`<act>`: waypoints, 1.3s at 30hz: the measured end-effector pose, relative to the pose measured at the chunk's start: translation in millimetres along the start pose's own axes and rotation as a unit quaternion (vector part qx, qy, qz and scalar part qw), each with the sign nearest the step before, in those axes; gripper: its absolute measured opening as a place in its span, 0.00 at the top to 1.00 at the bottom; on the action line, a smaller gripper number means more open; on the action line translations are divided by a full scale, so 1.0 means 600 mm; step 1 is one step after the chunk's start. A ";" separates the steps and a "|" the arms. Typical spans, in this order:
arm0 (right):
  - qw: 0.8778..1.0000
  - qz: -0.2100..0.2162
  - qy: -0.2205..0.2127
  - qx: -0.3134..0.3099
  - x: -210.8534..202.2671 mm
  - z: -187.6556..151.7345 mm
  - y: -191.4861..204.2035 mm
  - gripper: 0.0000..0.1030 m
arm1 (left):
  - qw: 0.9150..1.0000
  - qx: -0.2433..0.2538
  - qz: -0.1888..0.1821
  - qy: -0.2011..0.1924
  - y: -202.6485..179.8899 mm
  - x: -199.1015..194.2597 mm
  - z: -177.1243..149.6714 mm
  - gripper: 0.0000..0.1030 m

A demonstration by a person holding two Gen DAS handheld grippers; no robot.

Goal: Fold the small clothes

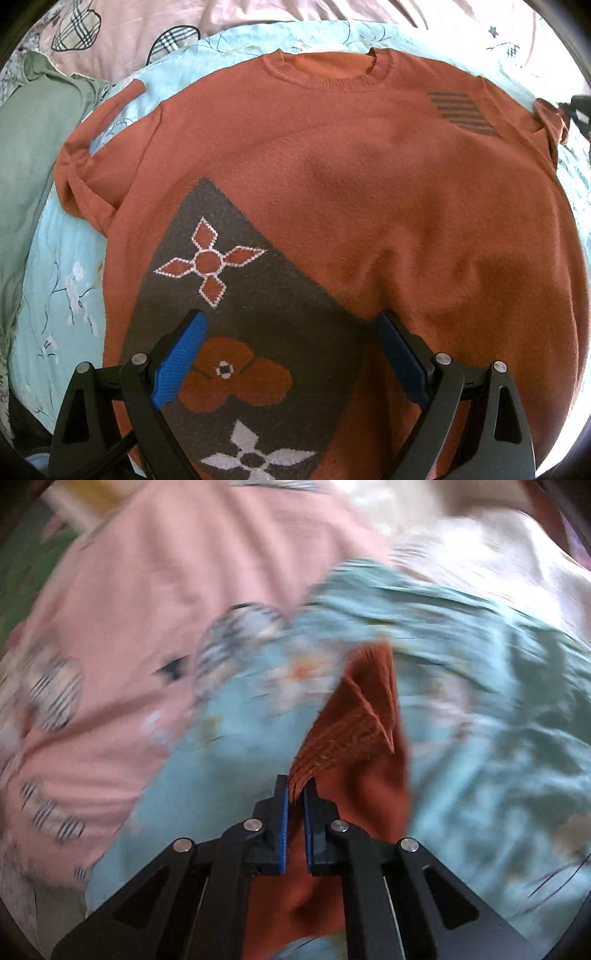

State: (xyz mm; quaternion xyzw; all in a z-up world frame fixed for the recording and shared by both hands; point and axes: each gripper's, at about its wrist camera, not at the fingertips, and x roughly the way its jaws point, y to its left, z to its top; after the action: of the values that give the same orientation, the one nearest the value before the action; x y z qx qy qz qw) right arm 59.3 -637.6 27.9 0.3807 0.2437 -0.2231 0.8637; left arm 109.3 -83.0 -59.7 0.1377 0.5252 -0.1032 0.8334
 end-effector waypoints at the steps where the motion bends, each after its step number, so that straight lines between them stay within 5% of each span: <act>1: 1.000 0.016 0.005 -0.020 -0.002 -0.011 0.028 0.92 | 1.000 -0.002 -0.002 -0.001 0.001 -0.002 -0.001 0.09; 8: 0.975 0.159 0.095 -0.126 0.014 -0.153 0.261 0.93 | 1.000 -0.014 -0.013 -0.021 0.023 -0.022 -0.012 0.09; 13: 0.934 0.256 0.192 -0.160 0.058 -0.313 0.425 0.93 | 0.997 -0.057 -0.036 -0.040 0.078 -0.028 0.001 0.09; 18: 0.892 0.284 0.288 -0.203 0.113 -0.477 0.542 0.93 | 0.991 -0.108 -0.061 -0.050 0.147 -0.030 0.016 0.09; 23: 0.853 0.296 0.361 -0.233 0.137 -0.598 0.591 0.93 | 0.984 -0.136 -0.107 -0.049 0.192 -0.015 0.028 0.09; 26: 0.844 0.267 0.382 -0.266 0.143 -0.643 0.601 0.88 | 0.981 -0.139 -0.122 -0.056 0.202 -0.001 0.046 0.09; 29: 0.848 0.260 0.395 -0.239 0.144 -0.639 0.576 0.62 | 0.978 -0.140 -0.142 -0.065 0.210 0.013 0.076 0.09; 36: 0.900 0.241 0.314 -0.184 0.058 -0.561 0.465 0.60 | 0.966 -0.163 -0.193 -0.050 0.221 0.099 0.172 0.10; 39: 0.923 0.204 0.277 -0.174 0.014 -0.534 0.412 0.60 | 0.969 -0.164 -0.178 -0.055 0.215 0.132 0.205 0.30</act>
State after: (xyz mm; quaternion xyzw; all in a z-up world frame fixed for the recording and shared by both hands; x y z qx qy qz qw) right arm 126.2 -242.7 -30.9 0.3124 0.4250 0.1186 0.8412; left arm 288.5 -5.2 -65.2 -0.1022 0.5046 -0.1698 0.8403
